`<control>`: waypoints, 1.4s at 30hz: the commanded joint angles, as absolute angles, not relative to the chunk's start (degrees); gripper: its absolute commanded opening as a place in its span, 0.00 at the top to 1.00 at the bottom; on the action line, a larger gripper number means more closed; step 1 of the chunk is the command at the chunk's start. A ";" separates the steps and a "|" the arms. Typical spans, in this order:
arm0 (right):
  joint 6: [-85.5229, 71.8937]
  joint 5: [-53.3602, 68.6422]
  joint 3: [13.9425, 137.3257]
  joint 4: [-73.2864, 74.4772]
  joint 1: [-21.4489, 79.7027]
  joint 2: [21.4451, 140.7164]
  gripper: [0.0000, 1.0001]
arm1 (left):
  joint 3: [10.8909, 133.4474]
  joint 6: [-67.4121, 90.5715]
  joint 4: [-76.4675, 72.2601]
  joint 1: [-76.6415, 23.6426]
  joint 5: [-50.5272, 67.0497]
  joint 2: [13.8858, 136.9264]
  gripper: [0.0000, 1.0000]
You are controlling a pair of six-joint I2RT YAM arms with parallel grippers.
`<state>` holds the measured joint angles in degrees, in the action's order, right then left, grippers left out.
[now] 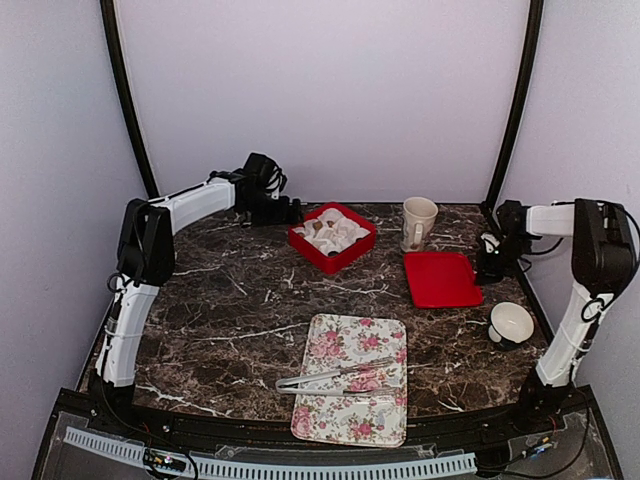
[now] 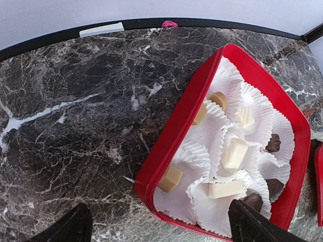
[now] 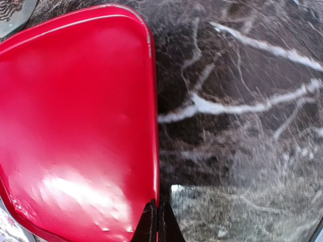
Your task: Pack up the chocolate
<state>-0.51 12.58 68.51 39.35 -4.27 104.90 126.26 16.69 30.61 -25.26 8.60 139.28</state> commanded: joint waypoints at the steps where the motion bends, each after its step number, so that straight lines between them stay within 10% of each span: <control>1: -2.99 11.65 66.44 39.51 -4.48 99.81 1.00 | 129.38 15.48 33.50 -25.05 6.26 140.88 0.04; 22: -5.92 17.18 59.95 43.48 -3.37 82.24 1.00 | 125.06 14.74 45.93 -25.05 -0.91 136.72 0.11; 42: -7.37 23.01 55.74 43.25 2.60 73.92 1.00 | 74.57 17.93 39.01 -25.83 -0.90 104.95 0.13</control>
